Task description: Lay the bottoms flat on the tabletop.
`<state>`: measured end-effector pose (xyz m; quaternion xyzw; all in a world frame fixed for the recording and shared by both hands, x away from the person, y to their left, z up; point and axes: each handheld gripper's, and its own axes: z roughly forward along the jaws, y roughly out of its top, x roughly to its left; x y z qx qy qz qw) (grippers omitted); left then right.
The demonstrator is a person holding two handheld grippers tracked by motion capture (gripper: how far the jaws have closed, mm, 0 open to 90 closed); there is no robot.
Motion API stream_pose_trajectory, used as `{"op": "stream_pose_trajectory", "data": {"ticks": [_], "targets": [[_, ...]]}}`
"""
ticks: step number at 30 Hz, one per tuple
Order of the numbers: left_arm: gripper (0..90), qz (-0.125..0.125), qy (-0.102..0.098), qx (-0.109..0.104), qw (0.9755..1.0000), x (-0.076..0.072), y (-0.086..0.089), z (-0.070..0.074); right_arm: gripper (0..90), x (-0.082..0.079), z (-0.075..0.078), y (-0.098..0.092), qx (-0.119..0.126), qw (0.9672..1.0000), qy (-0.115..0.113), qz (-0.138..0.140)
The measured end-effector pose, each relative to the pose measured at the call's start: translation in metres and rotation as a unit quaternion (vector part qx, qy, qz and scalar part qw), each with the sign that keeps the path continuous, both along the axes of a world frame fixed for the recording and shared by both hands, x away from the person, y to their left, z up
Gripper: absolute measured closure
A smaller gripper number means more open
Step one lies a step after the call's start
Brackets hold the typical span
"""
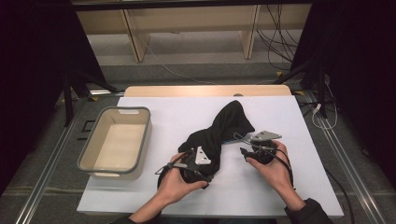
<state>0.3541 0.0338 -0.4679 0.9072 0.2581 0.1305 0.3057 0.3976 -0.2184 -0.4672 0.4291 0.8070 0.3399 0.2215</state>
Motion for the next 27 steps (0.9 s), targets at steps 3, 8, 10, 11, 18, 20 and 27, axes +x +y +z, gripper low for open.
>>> {"op": "stream_pose_trajectory", "data": {"ticks": [3, 8, 10, 11, 18, 20, 27], "targets": [[39.3, 0.013, -0.004, 0.021, 0.9997, 0.006, -0.008, -0.01, 49.4, -0.004, -0.001, 0.001, 0.004, 1.0, 0.004, 0.002], [72.7, 0.016, -0.017, 0.029, 0.9993, 0.011, -0.011, -0.01, 50.4, -0.004, 0.0, 0.003, 0.011, 0.9999, 0.005, 0.006], [80.6, 0.026, -0.005, 0.018, 0.9995, 0.014, -0.009, -0.008, 51.0, -0.004, -0.001, 0.004, 0.013, 0.9999, 0.008, 0.007], [81.7, 0.029, 0.001, 0.008, 0.9995, 0.015, -0.008, -0.005, 51.1, -0.004, -0.001, 0.004, 0.012, 0.9999, 0.009, 0.008], [82.5, 0.078, -0.027, -0.097, 0.9918, 0.024, 0.023, 0.048, 52.4, -0.006, -0.002, 0.014, 0.015, 0.9995, 0.013, 0.023], [82.5, 0.097, -0.037, -0.109, 0.9886, 0.03, 0.033, 0.059, 52.9, -0.005, -0.003, 0.019, 0.015, 0.9993, 0.017, 0.031], [82.1, 0.164, -0.041, -0.128, 0.9773, 0.056, 0.063, 0.062, 54.7, -0.002, -0.002, 0.051, 0.032, 0.9965, 0.021, 0.075]]}}
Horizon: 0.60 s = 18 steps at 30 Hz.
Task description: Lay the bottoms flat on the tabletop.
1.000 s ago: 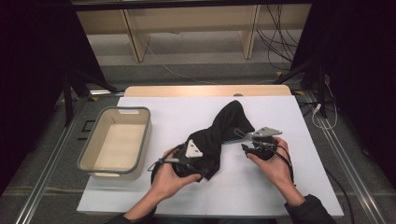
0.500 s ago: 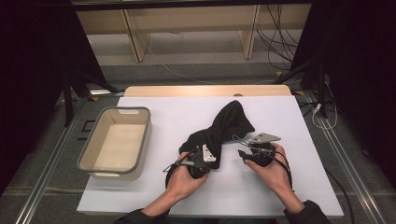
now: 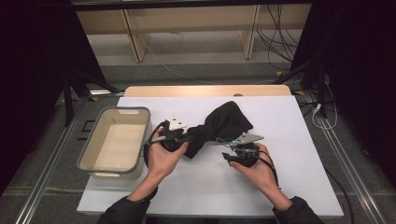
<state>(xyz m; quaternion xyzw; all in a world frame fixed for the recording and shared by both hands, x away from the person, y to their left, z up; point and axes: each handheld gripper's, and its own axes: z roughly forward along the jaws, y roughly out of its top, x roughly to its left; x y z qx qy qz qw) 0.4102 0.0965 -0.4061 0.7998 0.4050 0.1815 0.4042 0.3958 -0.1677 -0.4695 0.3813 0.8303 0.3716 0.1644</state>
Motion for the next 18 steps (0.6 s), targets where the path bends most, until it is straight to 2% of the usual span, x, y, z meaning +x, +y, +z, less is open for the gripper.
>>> {"op": "stream_pose_trajectory", "data": {"ticks": [5, 8, 11, 15, 18], "targets": [[82.1, 0.023, -0.006, -0.003, 0.9997, 0.012, 0.008, -0.002, 56.2, 0.006, -0.001, 0.04, 0.029, 0.9987, 0.013, 0.041], [82.1, 0.029, -0.005, -0.007, 0.9995, 0.018, 0.011, -0.002, 56.5, 0.011, -0.005, 0.064, 0.026, 0.9978, 0.012, 0.061], [82.1, 0.033, 0.0, -0.016, 0.9993, 0.021, 0.014, -0.004, 56.5, 0.016, -0.011, 0.085, 0.024, 0.9973, 0.022, 0.066], [82.1, 0.035, 0.012, -0.037, 0.9986, 0.024, 0.02, -0.006, 54.2, 0.023, -0.016, 0.103, 0.029, 0.9968, 0.026, 0.07], [82.0, 0.036, 0.015, -0.04, 0.9985, 0.026, 0.023, -0.006, 52.2, 0.028, -0.02, 0.112, 0.023, 0.997, 0.031, 0.067]]}}
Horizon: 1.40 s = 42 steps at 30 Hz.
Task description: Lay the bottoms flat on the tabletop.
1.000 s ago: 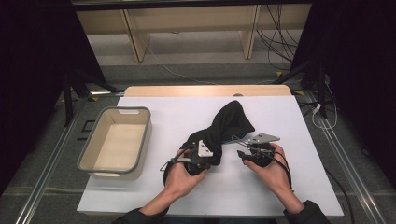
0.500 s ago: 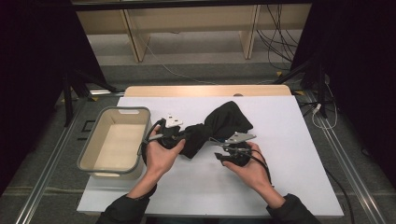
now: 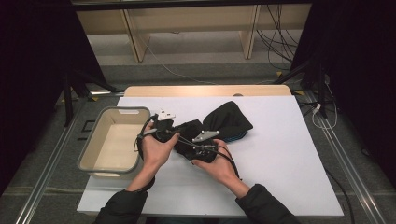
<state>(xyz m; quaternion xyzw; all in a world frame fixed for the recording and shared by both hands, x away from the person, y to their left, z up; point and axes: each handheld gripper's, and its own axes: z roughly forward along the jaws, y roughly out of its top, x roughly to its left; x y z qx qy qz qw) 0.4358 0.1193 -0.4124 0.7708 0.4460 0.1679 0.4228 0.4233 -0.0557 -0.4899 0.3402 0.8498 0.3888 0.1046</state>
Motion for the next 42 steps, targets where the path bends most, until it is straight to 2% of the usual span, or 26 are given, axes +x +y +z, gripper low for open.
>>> {"op": "stream_pose_trajectory", "data": {"ticks": [2, 4, 5, 7, 10, 11, 13, 16, 21, 25, 28, 33, 37, 40, 42], "targets": [[82.0, 0.001, 0.0, -0.001, 1.0, 0.001, 0.002, -0.001, 54.3, 0.003, -0.003, 0.004, -0.005, 1.0, -0.003, -0.004], [82.0, 0.004, 0.002, 0.001, 1.0, 0.002, 0.004, -0.002, 60.6, 0.004, -0.006, 0.005, -0.004, 0.9999, -0.005, -0.011], [82.0, 0.005, 0.003, 0.004, 1.0, 0.002, 0.005, -0.003, 65.4, 0.004, -0.006, 0.004, -0.006, 0.9999, -0.007, -0.012], [82.0, 0.006, 0.005, 0.005, 1.0, 0.003, 0.006, -0.005, 80.6, 0.005, -0.005, 0.003, -0.001, 1.0, 0.003, -0.008], [82.0, 0.004, 0.006, 0.006, 1.0, 0.002, 0.007, -0.006, 90.0, 0.002, -0.004, 0.003, -0.009, 1.0, 0.0, 0.0], [81.9, 0.004, 0.007, 0.005, 1.0, 0.001, 0.006, -0.006, 90.0, 0.001, -0.002, 0.002, -0.016, 0.9999, 0.004, -0.001], [81.9, 0.001, 0.008, 0.007, 0.9999, 0.0, 0.006, -0.007, 90.0, 0.0, 0.001, -0.002, -0.012, 0.9999, 0.008, 0.006], [82.0, -0.004, 0.01, 0.009, 0.9999, -0.004, 0.005, -0.007, 90.0, -0.006, 0.006, -0.01, -0.016, 0.9998, 0.005, 0.01], [81.9, -0.025, 0.016, 0.012, 0.9995, -0.015, -0.001, -0.007, 90.0, -0.021, 0.016, -0.035, -0.027, 0.9994, 0.005, 0.021], [81.9, -0.049, 0.023, 0.02, 0.9983, -0.029, -0.008, -0.01, 90.0, -0.036, 0.016, -0.06, -0.039, 0.9987, 0.014, 0.03], [81.8, -0.073, 0.033, 0.026, 0.9965, -0.041, -0.016, -0.015, 90.0, -0.048, 0.014, -0.079, -0.044, 0.9983, 0.023, 0.029], [81.6, -0.097, 0.04, 0.037, 0.9938, -0.056, -0.027, -0.021, 90.0, -0.071, 0.017, -0.112, -0.054, 0.9976, 0.034, 0.026], [81.6, -0.119, 0.046, 0.047, 0.9908, -0.066, -0.038, -0.026, 90.0, -0.082, 0.02, -0.135, -0.059, 0.9976, 0.032, 0.011], [81.6, -0.137, 0.048, 0.063, 0.9874, -0.073, -0.048, -0.031, 90.0, -0.088, 0.019, -0.148, -0.062, 0.9972, 0.041, 0.001], [81.6, -0.148, 0.052, 0.066, 0.9855, -0.076, -0.053, -0.034, 90.0, -0.091, 0.018, -0.155, -0.064, 0.9969, 0.044, -0.007]]}}
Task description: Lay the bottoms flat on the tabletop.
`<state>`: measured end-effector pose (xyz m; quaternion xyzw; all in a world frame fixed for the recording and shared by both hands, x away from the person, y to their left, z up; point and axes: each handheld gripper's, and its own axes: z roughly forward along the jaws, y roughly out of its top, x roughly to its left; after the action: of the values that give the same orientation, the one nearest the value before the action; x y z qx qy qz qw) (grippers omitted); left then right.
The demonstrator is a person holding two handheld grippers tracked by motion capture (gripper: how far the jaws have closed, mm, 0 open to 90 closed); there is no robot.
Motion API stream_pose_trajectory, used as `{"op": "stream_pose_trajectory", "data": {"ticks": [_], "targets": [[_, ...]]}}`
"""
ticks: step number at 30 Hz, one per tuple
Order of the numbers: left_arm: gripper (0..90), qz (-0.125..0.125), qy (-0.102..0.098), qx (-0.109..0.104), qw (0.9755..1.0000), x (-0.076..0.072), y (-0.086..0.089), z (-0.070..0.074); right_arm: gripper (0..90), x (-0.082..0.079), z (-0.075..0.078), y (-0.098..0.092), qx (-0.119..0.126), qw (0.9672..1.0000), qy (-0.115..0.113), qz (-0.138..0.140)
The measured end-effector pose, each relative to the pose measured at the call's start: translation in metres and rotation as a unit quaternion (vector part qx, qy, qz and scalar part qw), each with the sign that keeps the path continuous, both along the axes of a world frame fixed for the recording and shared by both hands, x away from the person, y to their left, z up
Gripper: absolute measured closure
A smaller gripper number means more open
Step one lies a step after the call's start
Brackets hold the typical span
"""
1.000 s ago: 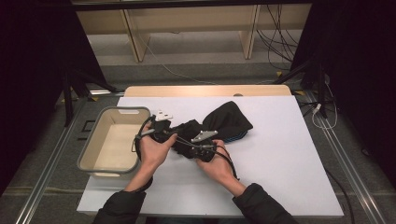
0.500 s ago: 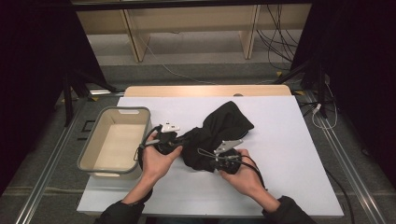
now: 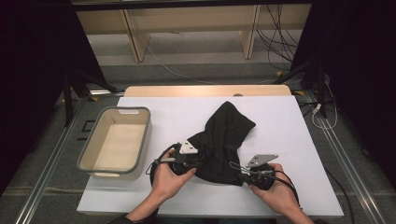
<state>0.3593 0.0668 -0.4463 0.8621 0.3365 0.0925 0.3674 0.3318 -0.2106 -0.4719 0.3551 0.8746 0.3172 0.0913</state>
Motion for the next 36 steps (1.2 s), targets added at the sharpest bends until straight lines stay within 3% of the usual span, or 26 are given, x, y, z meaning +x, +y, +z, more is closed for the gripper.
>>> {"op": "stream_pose_trajectory", "data": {"ticks": [12, 15, 17, 19, 21, 23, 26, 29, 31, 33, 35, 36], "targets": [[81.4, -0.061, 0.007, 0.027, 0.9978, -0.028, -0.017, -0.004, 90.0, -0.025, 0.005, -0.024, -0.018, 0.9994, 0.027, -0.015], [80.2, -0.062, -0.006, 0.041, 0.9972, -0.03, -0.02, -0.005, 90.0, -0.028, 0.011, -0.029, -0.006, 0.9995, 0.023, -0.021], [73.8, -0.058, -0.014, 0.04, 0.9974, -0.029, -0.02, -0.002, 90.0, -0.027, 0.016, -0.03, 0.005, 0.9995, 0.012, -0.029], [58.6, -0.058, -0.047, 0.044, 0.9963, -0.032, -0.024, 0.005, 90.0, -0.023, 0.022, -0.03, 0.018, 0.9991, 0.0, -0.039], [47.3, -0.066, -0.073, 0.033, 0.9946, -0.035, -0.029, 0.013, 90.0, -0.017, 0.029, -0.029, 0.026, 0.9985, -0.013, -0.046], [37.0, -0.084, -0.091, 0.029, 0.9919, -0.038, -0.037, 0.018, 90.0, -0.011, 0.035, -0.025, 0.033, 0.998, -0.023, -0.048], [32.6, -0.118, -0.099, 0.023, 0.9878, -0.041, -0.055, 0.021, 90.0, -0.003, 0.046, -0.016, 0.043, 0.9973, -0.039, -0.045], [32.2, -0.134, -0.092, 0.026, 0.9864, -0.036, -0.075, 0.012, 90.0, 0.004, 0.054, -0.005, 0.053, 0.9964, -0.051, -0.042], [32.5, -0.129, -0.084, 0.022, 0.9879, -0.028, -0.084, 0.005, 90.0, 0.009, 0.059, 0.001, 0.062, 0.9959, -0.056, -0.037], [36.0, -0.107, -0.079, 0.018, 0.9909, -0.019, -0.091, -0.001, 90.0, 0.013, 0.062, 0.009, 0.065, 0.9956, -0.061, -0.031], [50.4, -0.095, -0.075, 0.027, 0.9922, -0.009, -0.092, -0.006, 90.0, 0.015, 0.064, 0.015, 0.07, 0.9953, -0.061, -0.027], [58.6, -0.088, -0.064, 0.02, 0.9939, -0.002, -0.09, -0.008, 90.0, 0.016, 0.065, 0.017, 0.074, 0.9951, -0.06, -0.027]]}}
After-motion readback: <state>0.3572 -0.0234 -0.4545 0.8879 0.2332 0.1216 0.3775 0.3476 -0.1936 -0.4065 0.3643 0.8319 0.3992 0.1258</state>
